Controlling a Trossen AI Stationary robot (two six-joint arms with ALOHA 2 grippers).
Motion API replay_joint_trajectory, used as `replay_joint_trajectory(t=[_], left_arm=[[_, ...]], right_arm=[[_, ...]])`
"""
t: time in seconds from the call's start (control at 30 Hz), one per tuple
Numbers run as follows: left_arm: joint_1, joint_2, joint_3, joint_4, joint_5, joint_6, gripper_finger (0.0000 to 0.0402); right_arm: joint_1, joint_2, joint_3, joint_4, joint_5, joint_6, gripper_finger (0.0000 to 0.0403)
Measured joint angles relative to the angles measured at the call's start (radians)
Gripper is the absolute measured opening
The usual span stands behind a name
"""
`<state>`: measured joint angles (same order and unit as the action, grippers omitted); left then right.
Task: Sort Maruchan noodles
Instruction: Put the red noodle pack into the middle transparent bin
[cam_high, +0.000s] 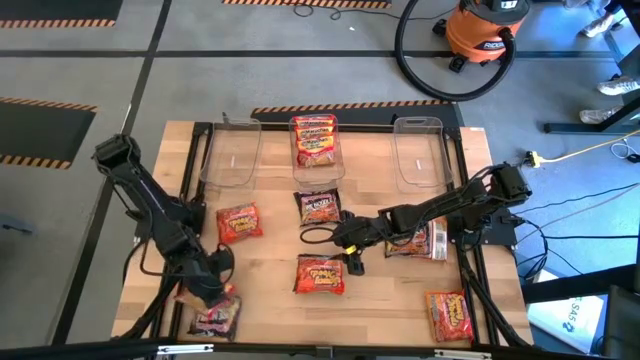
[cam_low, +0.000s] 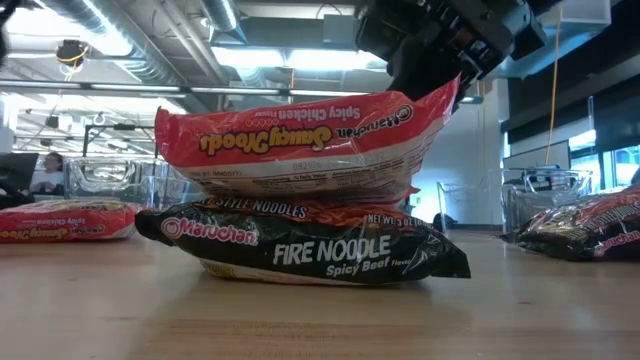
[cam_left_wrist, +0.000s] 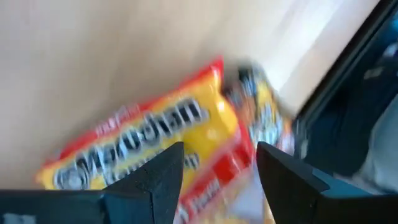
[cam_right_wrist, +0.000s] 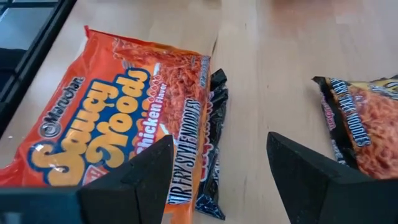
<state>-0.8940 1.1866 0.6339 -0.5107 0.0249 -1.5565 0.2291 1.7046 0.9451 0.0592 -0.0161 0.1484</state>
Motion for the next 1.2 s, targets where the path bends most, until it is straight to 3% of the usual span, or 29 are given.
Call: replay_joint_trajectory(t=[0.1,0.43,0.8,1.03,1.2], left_arm=[[0.031,0.032,-0.03,0.069,-0.08,0.113,0.0195],[0.192,0.191,-0.092,0.363,-0.202,0.406,0.0194],[0.363,0.268,-0.069,0.675,-0.262,0.716,0.0194],[0.311,0.179,0.006,0.556,-0.199,0.659,0.0194],[0.156,0.184,0.007,0.483,-0.295,0.486,0.0194]], right_arm=[[0.0,0.0,0.0,0.0,0.008,0.0,0.0237],[0.0,0.0,0.0,0.067,0.009,0.012,0.0237],[0.0,0.0,0.019,0.133,0.009,0.035,0.0237],[0.0,0.0,0.06,0.137,0.058,0.118,0.0237],[-0.001,0.049,0.118,0.167,0.04,0.136,0.0257]])
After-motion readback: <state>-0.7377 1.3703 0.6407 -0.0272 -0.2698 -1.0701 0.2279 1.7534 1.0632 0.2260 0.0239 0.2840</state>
